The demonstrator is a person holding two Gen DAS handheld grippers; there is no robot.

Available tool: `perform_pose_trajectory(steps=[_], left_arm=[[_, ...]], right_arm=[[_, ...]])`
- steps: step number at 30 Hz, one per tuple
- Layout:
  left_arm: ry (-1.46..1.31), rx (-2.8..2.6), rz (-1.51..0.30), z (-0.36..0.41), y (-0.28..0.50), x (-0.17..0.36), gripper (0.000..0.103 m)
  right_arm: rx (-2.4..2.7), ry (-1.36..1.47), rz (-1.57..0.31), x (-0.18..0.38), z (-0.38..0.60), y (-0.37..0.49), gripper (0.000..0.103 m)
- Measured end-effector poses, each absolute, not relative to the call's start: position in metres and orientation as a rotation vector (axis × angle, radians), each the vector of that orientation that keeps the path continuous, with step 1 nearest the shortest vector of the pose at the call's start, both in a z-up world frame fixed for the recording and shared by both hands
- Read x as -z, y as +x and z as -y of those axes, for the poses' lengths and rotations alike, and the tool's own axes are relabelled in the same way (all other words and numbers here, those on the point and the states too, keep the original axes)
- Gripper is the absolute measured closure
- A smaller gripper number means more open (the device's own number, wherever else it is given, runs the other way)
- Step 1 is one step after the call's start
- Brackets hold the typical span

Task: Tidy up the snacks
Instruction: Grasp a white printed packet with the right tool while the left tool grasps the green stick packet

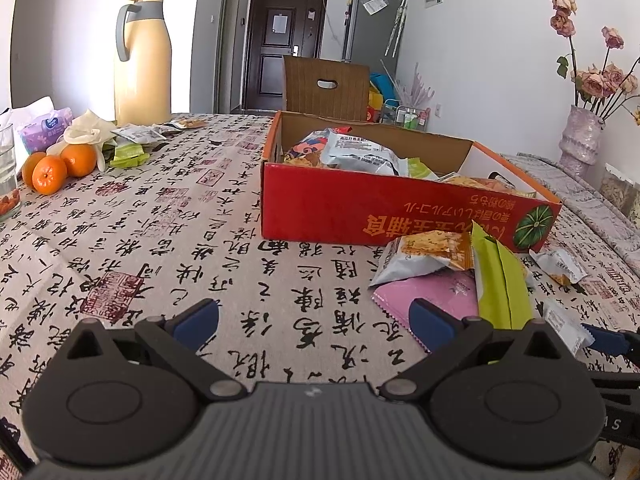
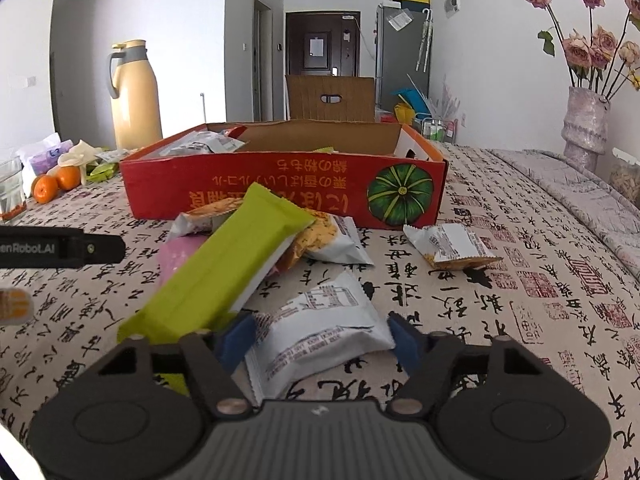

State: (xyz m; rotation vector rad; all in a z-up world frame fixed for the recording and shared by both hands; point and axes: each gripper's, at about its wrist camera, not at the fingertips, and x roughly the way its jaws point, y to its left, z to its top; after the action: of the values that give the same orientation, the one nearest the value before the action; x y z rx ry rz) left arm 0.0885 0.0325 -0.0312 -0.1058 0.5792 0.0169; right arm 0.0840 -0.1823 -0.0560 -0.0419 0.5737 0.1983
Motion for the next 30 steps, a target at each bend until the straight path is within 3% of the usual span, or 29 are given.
perform_pose_trajectory(steps=[1, 3, 9, 30], left_arm=[[-0.105, -0.018, -0.579, -0.032, 0.088, 0.031, 0.000], [-0.103, -0.021, -0.580, -0.032, 0.088, 0.032, 0.000], [-0.099, -0.028, -0.582, -0.031, 0.087, 0.032, 0.000], [-0.003, 0.107, -0.577, 0.034, 0.087, 0.015, 0.000]], right_arm=[[-0.202, -0.045, -0.571, 0.056, 0.183, 0.083, 0.038], [-0.225, -0.047, -0.566, 0.055, 0.183, 0.081, 0.050], [-0.241, -0.049, -0.548, 0.054, 0.183, 0.077, 0.060], [-0.173, 0.057, -0.477, 0.041, 0.229, 0.069, 0.063]])
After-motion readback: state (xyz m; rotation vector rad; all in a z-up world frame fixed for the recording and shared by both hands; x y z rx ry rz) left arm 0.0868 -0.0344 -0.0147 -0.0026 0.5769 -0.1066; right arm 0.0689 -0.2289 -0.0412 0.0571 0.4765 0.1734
